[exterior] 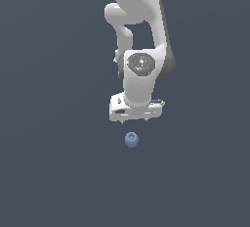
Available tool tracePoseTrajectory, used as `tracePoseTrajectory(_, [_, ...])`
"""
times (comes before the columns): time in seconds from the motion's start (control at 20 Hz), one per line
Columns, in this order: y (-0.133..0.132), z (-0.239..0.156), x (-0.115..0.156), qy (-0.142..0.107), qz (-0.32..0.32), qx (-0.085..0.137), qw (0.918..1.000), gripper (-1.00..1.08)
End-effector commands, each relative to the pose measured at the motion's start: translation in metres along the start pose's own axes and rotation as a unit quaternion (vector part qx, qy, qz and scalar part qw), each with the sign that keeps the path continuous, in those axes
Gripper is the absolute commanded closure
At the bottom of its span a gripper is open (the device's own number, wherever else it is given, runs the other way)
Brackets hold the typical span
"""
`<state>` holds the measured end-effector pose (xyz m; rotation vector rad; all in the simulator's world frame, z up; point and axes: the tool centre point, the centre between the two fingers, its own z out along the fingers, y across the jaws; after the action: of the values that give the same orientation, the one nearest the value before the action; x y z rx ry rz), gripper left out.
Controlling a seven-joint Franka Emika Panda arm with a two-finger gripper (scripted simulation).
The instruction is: Pick up the object and move it to a goal position.
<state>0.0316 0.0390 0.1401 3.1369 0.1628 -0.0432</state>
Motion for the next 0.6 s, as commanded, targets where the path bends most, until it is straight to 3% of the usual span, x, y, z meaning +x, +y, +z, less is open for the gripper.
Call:
tracePoseTrajectory(0.0, [0.004, 0.01, 0.013, 0.004, 0.0, 0.0, 1.0, -0.92])
tracePoseTrajectory(0.55, [0.013, 0.037, 0.043, 0.013, 0.001, -0.001, 0.9999, -0.92])
